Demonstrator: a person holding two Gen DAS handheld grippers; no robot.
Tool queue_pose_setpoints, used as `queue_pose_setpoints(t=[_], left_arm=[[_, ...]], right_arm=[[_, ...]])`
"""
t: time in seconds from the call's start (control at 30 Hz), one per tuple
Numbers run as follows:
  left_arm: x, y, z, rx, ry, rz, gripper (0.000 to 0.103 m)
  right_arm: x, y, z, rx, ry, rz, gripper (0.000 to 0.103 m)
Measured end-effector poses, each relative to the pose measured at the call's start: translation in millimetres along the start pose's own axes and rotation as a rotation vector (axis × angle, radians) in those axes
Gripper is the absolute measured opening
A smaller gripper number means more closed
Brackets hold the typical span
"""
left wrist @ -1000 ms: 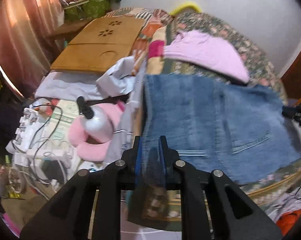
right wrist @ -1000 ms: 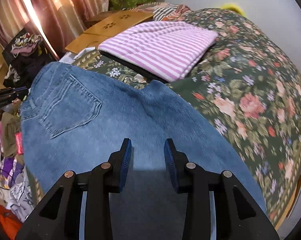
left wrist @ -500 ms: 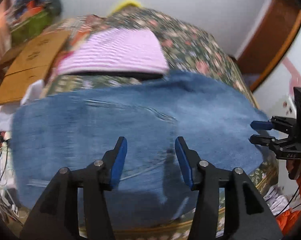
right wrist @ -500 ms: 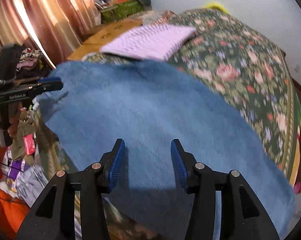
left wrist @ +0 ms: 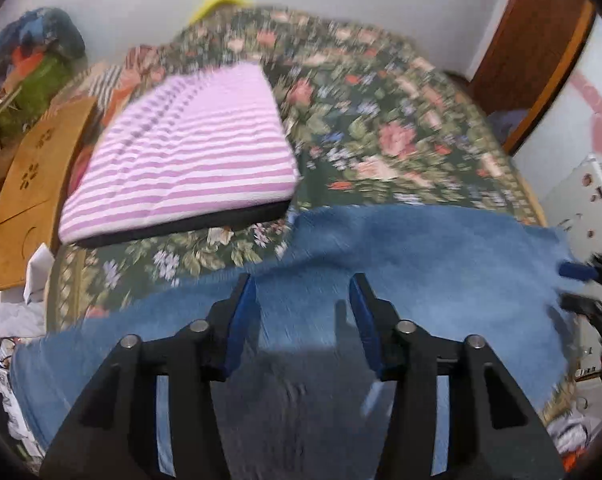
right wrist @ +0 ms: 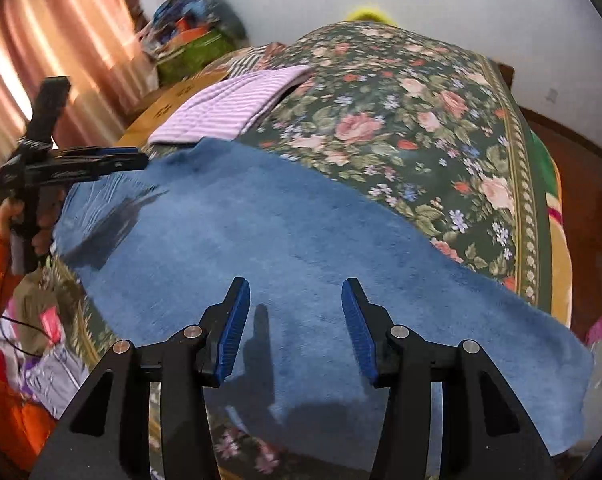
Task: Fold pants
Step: 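Move both grippers to the frayed hem end of the jeans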
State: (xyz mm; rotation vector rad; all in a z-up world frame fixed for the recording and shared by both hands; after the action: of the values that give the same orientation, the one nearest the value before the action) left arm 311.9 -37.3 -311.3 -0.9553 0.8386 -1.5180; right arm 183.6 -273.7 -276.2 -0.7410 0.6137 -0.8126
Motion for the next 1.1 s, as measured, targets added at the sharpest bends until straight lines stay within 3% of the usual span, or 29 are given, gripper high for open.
queue_pose_setpoints(t=[0.13, 0.33, 0.5, 0.8, 1.03, 1.1], left_arm=[[-5, 42, 14, -0.079, -0.014, 0.018, 0.041], [0, 59, 32, -0.071, 0.012, 0.012, 0.041], [2, 70, 51, -0.075, -0.004, 0.026, 0.041], [3, -22, 68, 0.110, 0.021, 0.046, 0.041], [61, -75, 47, 0.186, 0.087, -0.041, 0.041], [82, -81, 39, 0.200, 0.105, -0.074, 0.047]], right_arm=[[8, 10, -6, -0.015, 0.021, 0.028, 0.044], [20, 16, -12, -0.014, 0.073, 0.079, 0.045], [23, 20, -10, -0.004, 0.080, 0.072, 0.045], [43, -12, -13, 0.043, 0.109, -0.041, 0.045], [71, -56, -27, 0.132, 0.203, -0.145, 0.046], [79, -71, -36, 0.153, 0.227, -0.178, 0.046]])
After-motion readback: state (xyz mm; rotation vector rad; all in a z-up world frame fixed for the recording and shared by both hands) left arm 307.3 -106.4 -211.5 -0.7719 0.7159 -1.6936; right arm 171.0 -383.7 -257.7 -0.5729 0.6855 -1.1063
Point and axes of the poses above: each gripper's, at about its wrist camera, not at the fingertips, and y roughly the way its jaws point, x to its right, z to its top, the point moved 3 cm from there along y, roughly the way its jaws point, and after that the axes turned 8 degrees about -y, right-handed, at the moved point
